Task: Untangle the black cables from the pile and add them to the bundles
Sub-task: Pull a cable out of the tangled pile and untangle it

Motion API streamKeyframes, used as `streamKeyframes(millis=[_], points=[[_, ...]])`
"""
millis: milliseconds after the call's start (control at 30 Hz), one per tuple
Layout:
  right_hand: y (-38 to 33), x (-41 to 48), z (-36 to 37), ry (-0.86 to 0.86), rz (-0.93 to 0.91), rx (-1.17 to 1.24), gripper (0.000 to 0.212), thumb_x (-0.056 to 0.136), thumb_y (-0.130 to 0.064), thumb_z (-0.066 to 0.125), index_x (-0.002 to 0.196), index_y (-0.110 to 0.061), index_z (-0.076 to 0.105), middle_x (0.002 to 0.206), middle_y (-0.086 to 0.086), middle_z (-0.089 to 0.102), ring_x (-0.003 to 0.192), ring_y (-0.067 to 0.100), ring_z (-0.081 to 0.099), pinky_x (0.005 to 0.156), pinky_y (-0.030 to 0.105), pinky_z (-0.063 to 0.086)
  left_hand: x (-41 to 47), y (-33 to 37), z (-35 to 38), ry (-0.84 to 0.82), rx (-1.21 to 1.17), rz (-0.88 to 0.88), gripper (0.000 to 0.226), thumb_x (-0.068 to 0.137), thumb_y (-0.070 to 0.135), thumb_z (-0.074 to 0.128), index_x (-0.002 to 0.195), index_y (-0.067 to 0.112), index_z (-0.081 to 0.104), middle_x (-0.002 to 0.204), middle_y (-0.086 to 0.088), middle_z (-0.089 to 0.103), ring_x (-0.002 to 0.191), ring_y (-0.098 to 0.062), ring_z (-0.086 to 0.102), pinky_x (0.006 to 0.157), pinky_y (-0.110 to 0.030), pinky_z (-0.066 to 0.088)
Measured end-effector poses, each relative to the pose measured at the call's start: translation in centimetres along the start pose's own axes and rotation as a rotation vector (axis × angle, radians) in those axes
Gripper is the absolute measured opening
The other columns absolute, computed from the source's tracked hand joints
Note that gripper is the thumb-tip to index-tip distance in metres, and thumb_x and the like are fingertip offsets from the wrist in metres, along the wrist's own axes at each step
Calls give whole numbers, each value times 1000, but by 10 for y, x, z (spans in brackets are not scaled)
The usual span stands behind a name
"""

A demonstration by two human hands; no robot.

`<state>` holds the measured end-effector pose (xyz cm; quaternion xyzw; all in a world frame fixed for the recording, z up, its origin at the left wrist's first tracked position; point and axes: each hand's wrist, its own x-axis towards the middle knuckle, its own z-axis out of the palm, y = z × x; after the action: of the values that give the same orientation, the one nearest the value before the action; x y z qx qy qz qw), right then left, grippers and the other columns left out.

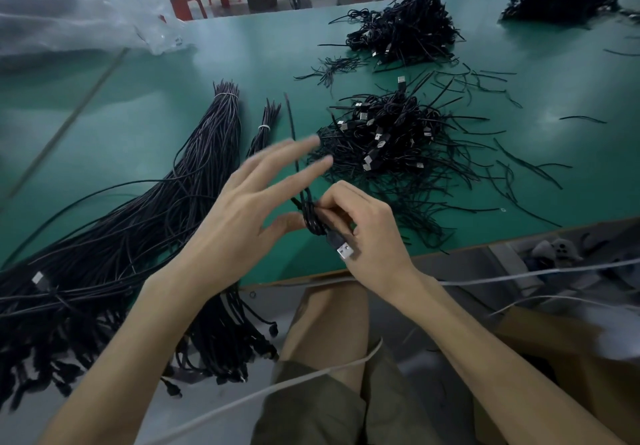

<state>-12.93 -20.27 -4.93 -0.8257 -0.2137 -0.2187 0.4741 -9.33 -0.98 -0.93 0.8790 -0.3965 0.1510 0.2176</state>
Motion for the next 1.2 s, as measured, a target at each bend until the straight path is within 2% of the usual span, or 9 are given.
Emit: streamKeyframes(millis=[100,200,433,567,667,767,933,1033,1200], points=[[-2,1,1,21,37,33,7,94,2,66,89,-3,65,82,-6,53,73,10,48,68,19,40,0,-1,6,29,-18,-40,55,104,54,38,112,12,72,118,2,69,119,-25,59,110,-44,39],[-6,3,3,89,56,65,9,98,-9,65,99,-3,72,89,-8,60,81,0,55,75,9,41,1,3,10,108,-70,-156,55,104,57,35,88,15,66,85,7,62,83,-20,54,81,-37,44],[-2,4,7,149,-4,-146,19,103,-4,58,85,0,57,81,1,50,70,16,43,62,29,40,13,25,12,141,-256,-515,43,100,54,55,70,25,64,52,3,63,42,-10,51,43,-25,41],[5,3,8,102,-114,-424,14,102,-3,58,89,0,60,84,10,57,75,28,54,62,45,51,13,21,7,74,-609,-642,25,109,31,48,100,11,60,64,-4,74,46,-21,62,50,-29,51],[7,2,6,66,-80,-399,8,97,5,59,90,1,59,85,10,56,74,24,50,60,44,50,8,11,-1,-52,-767,-470,17,111,10,40,120,6,54,80,-12,76,65,-29,70,64,-33,56],[6,1,7,16,-42,-362,10,90,13,57,93,4,59,87,12,55,75,26,50,62,41,47,7,7,-2,-225,-770,-318,27,104,4,53,131,6,58,90,-7,75,75,-21,68,68,-33,55],[2,-2,13,-6,-57,-383,10,96,1,53,98,4,63,88,10,56,80,23,54,69,29,45,11,1,6,-106,-362,-394,36,79,69,52,86,37,65,62,-6,57,51,-7,40,50,-21,33],[3,-2,16,29,1,-286,15,99,-6,51,97,2,64,88,8,57,79,16,49,69,22,38,13,1,7,-63,-235,-398,43,80,75,46,80,35,61,73,4,57,61,-6,49,56,-22,37],[6,-1,19,79,90,-103,17,101,-5,56,86,-4,52,83,-1,48,69,20,43,62,41,41,14,8,16,115,-62,-444,49,96,60,53,59,29,45,78,4,46,65,-10,46,58,-26,35]])
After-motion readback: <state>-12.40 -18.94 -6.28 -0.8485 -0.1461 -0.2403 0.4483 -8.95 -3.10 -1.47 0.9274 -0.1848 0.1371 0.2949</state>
